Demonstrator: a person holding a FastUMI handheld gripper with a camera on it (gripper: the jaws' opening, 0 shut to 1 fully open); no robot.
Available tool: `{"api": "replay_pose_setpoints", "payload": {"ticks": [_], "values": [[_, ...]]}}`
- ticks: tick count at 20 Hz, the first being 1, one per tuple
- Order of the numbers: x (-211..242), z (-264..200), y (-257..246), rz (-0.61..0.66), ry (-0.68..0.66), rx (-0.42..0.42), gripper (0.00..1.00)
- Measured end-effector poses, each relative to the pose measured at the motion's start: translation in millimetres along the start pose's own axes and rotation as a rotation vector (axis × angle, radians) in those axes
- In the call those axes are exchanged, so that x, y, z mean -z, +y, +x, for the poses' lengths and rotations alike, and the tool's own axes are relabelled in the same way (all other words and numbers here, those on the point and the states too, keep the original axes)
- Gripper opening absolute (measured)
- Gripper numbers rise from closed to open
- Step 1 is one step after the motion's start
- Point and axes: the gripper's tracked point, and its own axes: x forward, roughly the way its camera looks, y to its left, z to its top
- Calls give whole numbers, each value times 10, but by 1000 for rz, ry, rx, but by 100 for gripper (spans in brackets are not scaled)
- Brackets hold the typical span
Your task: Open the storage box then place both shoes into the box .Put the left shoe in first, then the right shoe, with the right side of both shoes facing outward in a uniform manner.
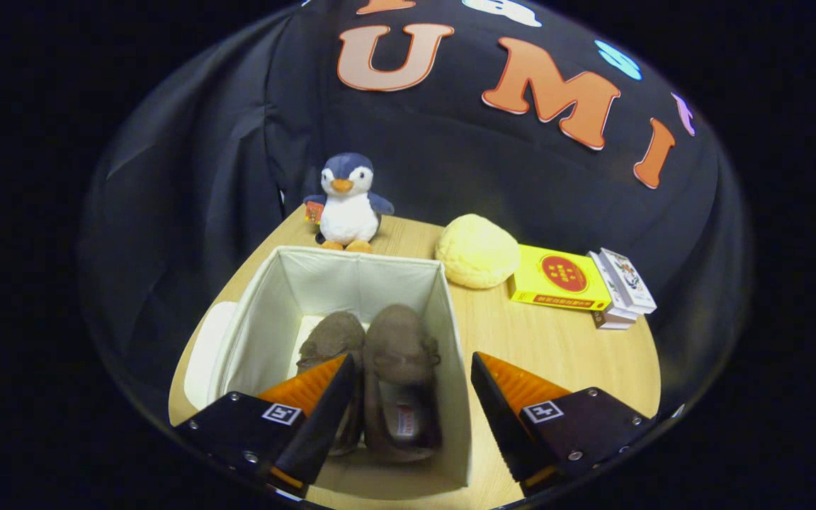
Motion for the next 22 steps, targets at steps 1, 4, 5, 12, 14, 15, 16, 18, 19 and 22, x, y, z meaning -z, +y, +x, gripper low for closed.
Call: {"api": "replay_pose_setpoints", "payload": {"ticks": [1,4,5,12,14,15,16,18,19,22], "values": [[-19,-54,-33,14,-10,-5,99],[-64,-231,-245,57,-35,0,99],[-79,-298,-338,68,-48,2,99],[-298,-917,-1159,134,-190,46,99],[-342,-1081,-1449,156,-229,64,99],[-355,-1149,-1599,164,-247,72,99],[-355,-1212,-1734,171,-262,79,99],[-300,-1327,-1983,181,-277,82,99],[-260,-1347,-2122,188,-281,89,99],[-95,-1412,-2456,195,-275,95,99]]}}
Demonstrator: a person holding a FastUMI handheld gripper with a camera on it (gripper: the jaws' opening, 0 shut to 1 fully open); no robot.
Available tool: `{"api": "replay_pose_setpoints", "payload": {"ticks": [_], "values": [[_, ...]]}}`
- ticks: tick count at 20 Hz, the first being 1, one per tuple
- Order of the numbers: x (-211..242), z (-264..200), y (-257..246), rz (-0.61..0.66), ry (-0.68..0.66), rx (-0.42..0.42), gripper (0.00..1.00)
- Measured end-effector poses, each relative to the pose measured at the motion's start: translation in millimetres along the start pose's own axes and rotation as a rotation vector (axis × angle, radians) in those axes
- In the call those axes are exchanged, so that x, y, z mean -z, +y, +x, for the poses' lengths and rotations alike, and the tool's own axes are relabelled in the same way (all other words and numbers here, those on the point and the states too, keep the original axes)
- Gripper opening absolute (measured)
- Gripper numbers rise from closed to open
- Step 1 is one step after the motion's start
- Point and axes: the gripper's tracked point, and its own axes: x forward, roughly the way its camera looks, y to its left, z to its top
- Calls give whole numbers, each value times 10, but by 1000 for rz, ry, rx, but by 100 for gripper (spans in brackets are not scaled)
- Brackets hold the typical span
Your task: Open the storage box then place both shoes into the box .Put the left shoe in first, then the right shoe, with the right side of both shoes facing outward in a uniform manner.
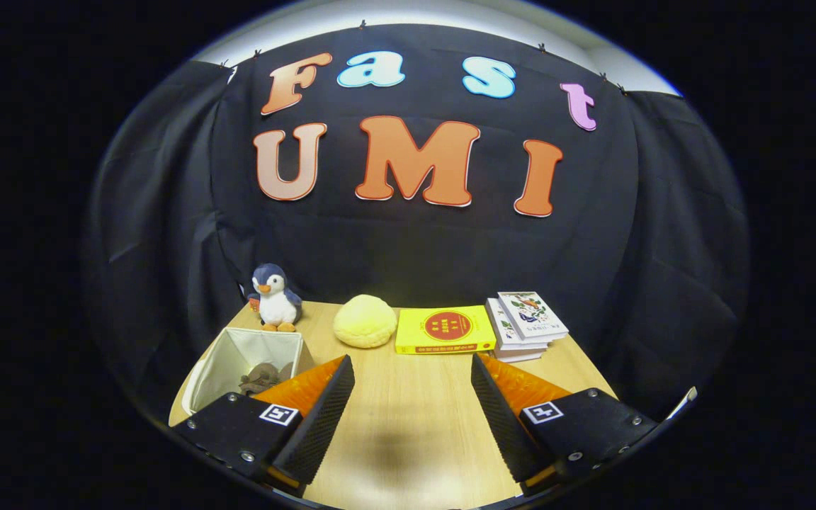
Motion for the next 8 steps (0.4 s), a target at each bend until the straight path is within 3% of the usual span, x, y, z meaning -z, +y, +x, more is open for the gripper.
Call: {"api": "replay_pose_setpoints", "payload": {"ticks": [8], "values": [[79,-80,-518,-6,-9,-24,99]]}}
